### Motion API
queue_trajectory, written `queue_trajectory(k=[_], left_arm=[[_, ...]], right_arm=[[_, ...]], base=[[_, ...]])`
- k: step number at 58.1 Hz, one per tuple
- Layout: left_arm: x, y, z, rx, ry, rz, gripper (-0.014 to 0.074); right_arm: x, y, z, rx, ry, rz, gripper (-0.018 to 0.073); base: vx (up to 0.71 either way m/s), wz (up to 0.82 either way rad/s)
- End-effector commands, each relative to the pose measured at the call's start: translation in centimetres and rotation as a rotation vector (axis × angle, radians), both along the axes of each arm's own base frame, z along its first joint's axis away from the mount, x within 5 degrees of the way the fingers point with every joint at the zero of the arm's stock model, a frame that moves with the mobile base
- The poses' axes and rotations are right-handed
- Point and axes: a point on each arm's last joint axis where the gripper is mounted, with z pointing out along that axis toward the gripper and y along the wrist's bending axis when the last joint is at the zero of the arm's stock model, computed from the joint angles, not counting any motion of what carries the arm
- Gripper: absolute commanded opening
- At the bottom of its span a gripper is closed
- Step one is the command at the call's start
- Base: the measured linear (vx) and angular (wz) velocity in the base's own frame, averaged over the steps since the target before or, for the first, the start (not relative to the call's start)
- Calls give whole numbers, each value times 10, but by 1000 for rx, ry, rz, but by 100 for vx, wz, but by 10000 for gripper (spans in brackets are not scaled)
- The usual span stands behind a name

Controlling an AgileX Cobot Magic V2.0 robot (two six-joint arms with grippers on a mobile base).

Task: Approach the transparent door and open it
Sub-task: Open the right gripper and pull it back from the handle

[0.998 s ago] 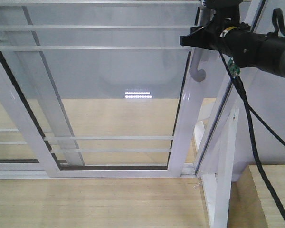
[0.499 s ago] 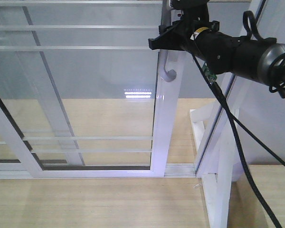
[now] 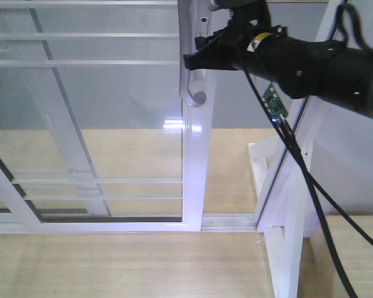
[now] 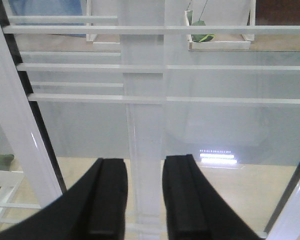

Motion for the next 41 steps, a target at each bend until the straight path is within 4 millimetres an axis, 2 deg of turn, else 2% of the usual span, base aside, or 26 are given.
queue_trajectory(k=[1, 11, 18, 24, 30, 41], left_arm=[[2, -1, 18, -2, -109, -12, 342], [2, -2, 18, -26, -109, -11, 342], [6, -3, 10, -113, -87, -7, 342], [16, -9, -10, -195, -16, -24, 342], [29, -23, -35, -214, 49, -98, 342], [61, -67, -57, -104, 13, -282, 344]], right_arm=[[-23, -34, 49, 66, -173, -69, 295], [-76, -101, 49, 32, -115, -198, 295], [-119, -129, 42, -40, -81, -243, 295], [-148, -140, 37, -54, -87, -266, 295], [-167, -143, 33, -44, -104, -267, 295], [-173, -143, 31, 52, -84, -288, 295]], base=[[0, 0], [0, 0], [0, 0], [0, 0], [0, 0], [0, 0]])
